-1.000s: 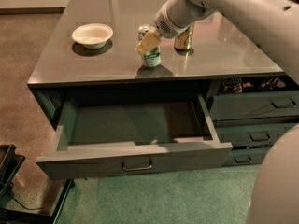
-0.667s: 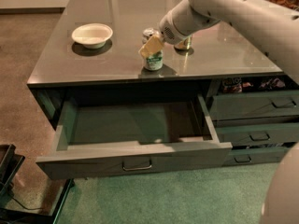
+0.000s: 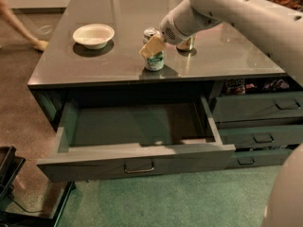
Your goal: Pick 7up can from top drawer and place on counter
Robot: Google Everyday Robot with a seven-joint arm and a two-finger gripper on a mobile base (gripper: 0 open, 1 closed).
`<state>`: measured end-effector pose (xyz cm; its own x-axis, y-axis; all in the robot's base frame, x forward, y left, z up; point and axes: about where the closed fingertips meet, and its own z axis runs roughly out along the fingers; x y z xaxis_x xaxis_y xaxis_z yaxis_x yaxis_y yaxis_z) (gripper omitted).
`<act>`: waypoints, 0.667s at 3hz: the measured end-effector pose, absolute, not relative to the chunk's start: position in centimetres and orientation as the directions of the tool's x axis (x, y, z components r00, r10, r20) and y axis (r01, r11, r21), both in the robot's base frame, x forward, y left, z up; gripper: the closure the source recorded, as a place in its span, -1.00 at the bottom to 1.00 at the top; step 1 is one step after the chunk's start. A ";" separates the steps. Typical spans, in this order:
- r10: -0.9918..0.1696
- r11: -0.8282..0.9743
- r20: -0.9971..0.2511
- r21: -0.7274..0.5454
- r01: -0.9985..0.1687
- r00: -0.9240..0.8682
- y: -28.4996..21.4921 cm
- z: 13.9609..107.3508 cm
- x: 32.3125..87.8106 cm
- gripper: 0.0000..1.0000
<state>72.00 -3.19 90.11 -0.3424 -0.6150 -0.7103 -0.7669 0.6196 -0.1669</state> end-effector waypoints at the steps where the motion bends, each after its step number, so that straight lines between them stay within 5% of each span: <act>1: -0.615 0.620 -0.710 -0.167 -0.767 -0.342 -3.2 90.1 72.0 -0.30; 2: -0.615 0.620 -0.710 -0.167 -0.767 -0.342 -3.2 90.1 72.0 -0.77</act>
Offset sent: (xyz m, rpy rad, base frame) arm 0.0000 0.0000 0.0000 0.0000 0.0000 0.0000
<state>72.00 -3.18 90.10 -0.3423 -0.6151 -0.7103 -0.7670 0.6196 -0.1668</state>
